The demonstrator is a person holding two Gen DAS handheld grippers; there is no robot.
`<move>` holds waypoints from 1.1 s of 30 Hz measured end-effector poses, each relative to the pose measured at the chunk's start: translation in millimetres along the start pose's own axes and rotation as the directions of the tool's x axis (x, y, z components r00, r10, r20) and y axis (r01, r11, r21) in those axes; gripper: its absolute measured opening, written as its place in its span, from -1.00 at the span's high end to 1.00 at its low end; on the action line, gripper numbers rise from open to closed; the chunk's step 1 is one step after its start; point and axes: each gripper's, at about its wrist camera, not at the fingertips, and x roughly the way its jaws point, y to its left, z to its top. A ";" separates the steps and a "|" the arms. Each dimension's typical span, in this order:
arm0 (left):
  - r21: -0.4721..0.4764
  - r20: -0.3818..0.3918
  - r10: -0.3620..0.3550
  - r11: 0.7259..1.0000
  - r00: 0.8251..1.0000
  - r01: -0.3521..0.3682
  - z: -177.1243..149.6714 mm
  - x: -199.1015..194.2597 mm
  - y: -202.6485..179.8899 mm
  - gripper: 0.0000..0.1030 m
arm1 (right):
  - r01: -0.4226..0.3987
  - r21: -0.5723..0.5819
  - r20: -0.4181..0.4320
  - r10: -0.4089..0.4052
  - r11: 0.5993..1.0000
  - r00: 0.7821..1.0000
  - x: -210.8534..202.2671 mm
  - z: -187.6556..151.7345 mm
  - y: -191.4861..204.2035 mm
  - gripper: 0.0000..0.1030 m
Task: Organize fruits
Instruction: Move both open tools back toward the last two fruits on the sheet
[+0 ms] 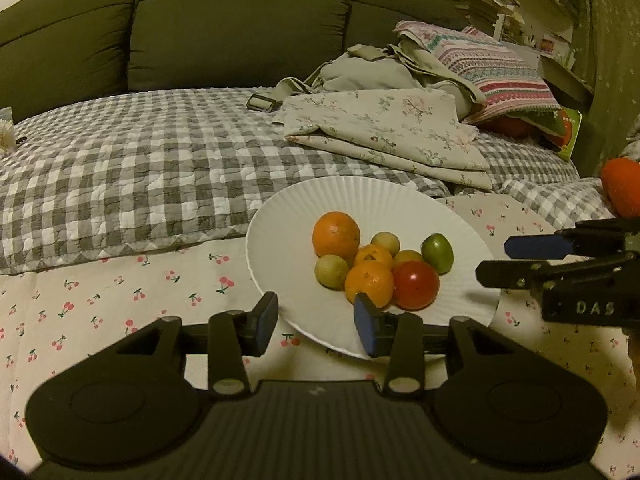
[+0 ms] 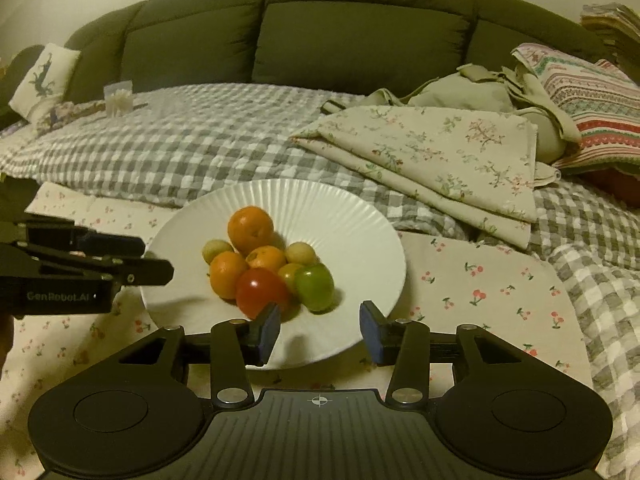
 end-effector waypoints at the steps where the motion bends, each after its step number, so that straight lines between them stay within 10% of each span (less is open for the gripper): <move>1: -0.004 0.000 0.000 1.000 1.000 0.000 -0.2 -2.0 0.2 0.20 | -0.001 0.006 0.004 0.001 1.000 1.000 -1.8 1.4 -1.0 0.16; 33: -0.152 -0.174 0.013 0.988 0.985 -0.040 -31.0 -55.4 -23.1 -0.02 | -0.054 -0.007 -0.014 0.054 0.998 0.998 -97.8 -4.7 7.1 0.02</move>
